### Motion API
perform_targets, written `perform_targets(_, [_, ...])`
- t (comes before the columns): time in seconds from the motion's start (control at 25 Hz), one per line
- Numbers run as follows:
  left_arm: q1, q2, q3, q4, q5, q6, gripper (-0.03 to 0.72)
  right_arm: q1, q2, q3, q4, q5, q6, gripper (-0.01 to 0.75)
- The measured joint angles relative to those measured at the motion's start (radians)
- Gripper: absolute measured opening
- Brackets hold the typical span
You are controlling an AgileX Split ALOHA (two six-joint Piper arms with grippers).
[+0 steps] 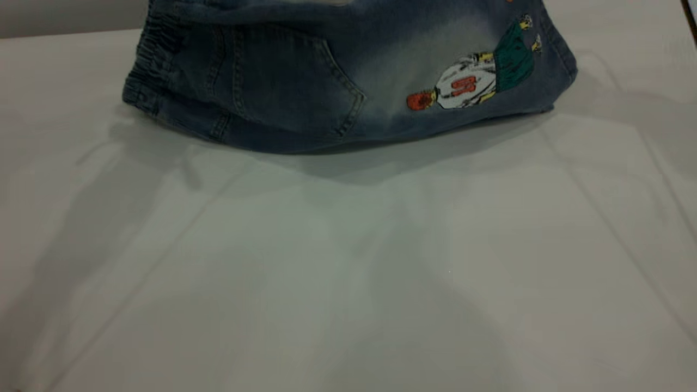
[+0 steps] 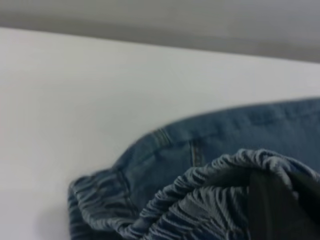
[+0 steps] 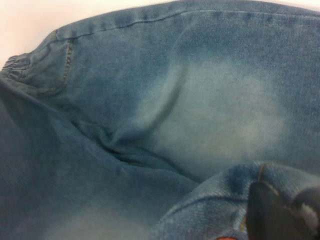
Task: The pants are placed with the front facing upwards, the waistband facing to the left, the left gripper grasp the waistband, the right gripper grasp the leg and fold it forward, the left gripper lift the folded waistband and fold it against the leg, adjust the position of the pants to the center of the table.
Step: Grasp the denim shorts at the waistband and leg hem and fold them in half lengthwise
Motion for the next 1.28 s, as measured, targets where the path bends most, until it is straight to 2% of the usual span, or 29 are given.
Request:
perform_targets(0.44, [0.101,0.073,-0.080,0.005,0.044,0.037,0.060,0.000,0.150,-0.163,0.000,0.038,0.000,0.015])
perform_targets(0.64, [0.100,0.129,-0.091,0.005,0.011,0.057,0.060,0.000,0.187,-0.205,-0.003,0.035,0.000,0.015])
perform_targets(1.04, [0.099,0.225,-0.252,0.005,0.067,0.071,0.060,0.000,0.231,-0.212,-0.029,-0.009,0.000,0.015])
perform_targets(1.28, [0.099,0.275,-0.266,0.005,0.056,0.086,0.060,0.000,0.234,-0.212,-0.028,-0.052,0.001,0.042])
